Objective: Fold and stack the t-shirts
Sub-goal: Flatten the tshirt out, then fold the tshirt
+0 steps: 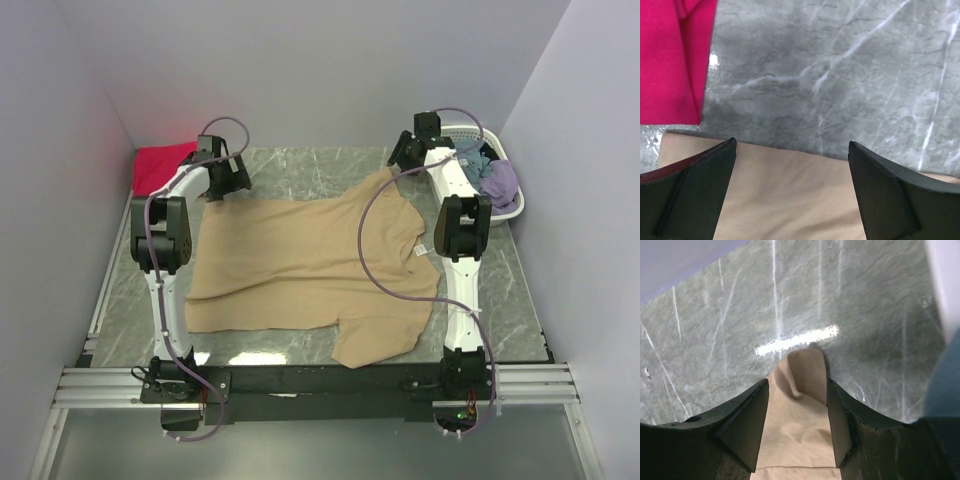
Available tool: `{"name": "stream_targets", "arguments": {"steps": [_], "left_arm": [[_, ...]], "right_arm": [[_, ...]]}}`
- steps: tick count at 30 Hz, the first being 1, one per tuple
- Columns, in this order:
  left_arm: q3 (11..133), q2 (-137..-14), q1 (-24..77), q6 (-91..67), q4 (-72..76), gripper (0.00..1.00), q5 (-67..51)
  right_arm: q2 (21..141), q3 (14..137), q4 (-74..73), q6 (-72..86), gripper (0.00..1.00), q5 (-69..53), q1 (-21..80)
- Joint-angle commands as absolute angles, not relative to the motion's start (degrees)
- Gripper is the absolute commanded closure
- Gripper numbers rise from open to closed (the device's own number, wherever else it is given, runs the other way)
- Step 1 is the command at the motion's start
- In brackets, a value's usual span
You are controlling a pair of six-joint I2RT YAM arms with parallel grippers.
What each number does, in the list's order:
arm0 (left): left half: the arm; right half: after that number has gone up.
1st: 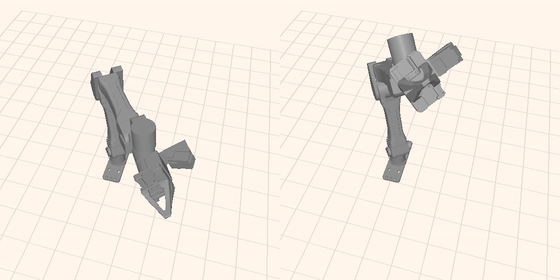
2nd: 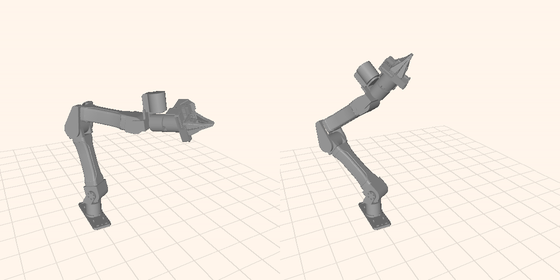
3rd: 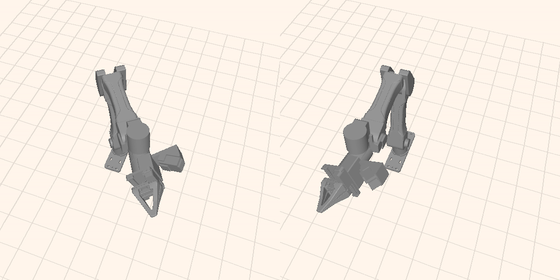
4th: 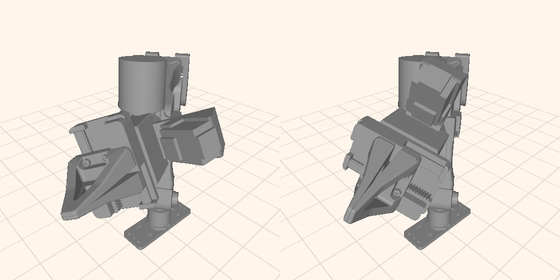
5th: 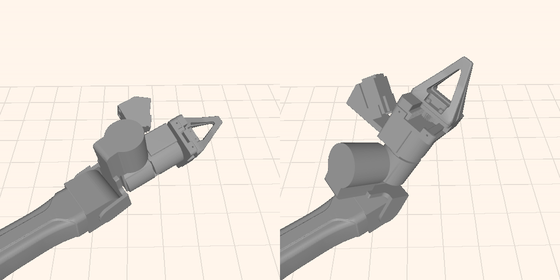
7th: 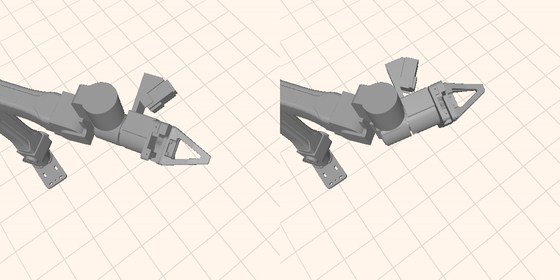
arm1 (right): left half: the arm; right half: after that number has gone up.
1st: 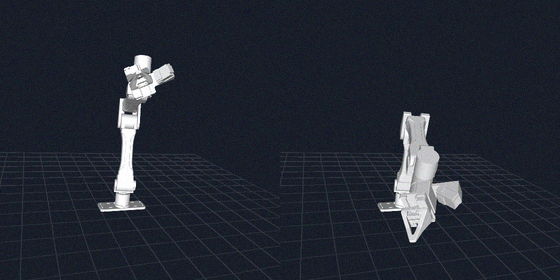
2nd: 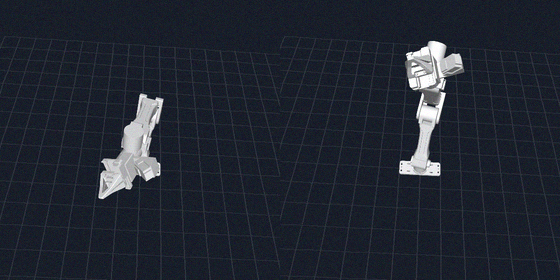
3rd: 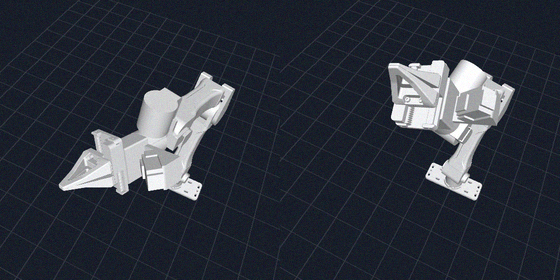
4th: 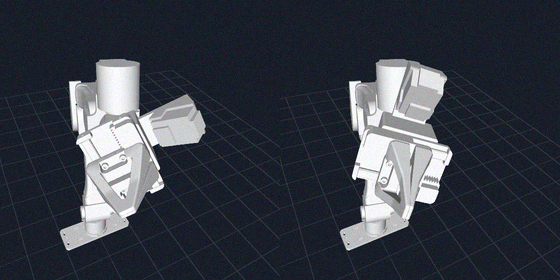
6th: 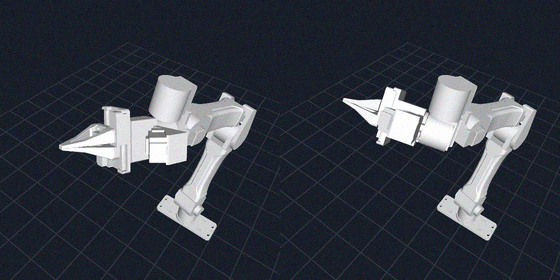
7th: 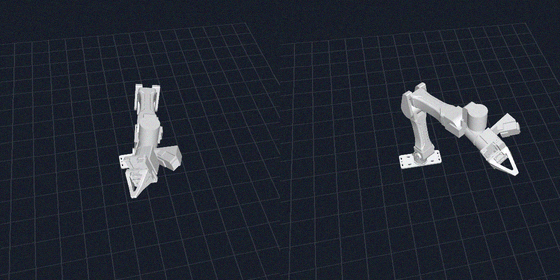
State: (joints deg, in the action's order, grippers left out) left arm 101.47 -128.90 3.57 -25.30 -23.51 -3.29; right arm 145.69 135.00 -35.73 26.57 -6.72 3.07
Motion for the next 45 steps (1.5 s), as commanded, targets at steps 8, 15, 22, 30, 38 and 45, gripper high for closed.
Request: {"name": "stream_targets", "arguments": {"steps": [8, 15, 22, 30, 38, 45], "left_arm": [[100.5, -124.8, 3.8, -24.7, -26.1, 0.01, -3.4], [104.3, -127.2, 4.0, -23.3, -32.0, 0.0, -0.2], [105.3, -129.3, 4.5, -23.2, -32.8, 0.01, 1.7], [105.9, -129.8, 4.4, -23.0, -33.2, 0.1, 1.8], [107.1, -131.2, 4.4, -22.9, -34.5, 0.38, 1.7], [108.2, -132.3, 4.4, -22.7, -35.2, 0.67, 0.6]], "right_arm": [[148.5, 138.1, -37.4, 27.8, 0.43, -10.6, 2.7], [148.6, 138.2, -38.1, 28.4, 0.43, -9.3, 2.6], [149.7, 138.9, -36.0, 28.9, 0.46, -14.3, 2.4], [150.4, 138.3, -34.3, 30.2, 0.48, -18.7, 2.3], [150.1, 137.5, -33.3, 30.0, 0.66, -20.3, 2.1], [149.9, 137.0, -32.6, 29.7, 0.83, -21.6, 1.9]]}}
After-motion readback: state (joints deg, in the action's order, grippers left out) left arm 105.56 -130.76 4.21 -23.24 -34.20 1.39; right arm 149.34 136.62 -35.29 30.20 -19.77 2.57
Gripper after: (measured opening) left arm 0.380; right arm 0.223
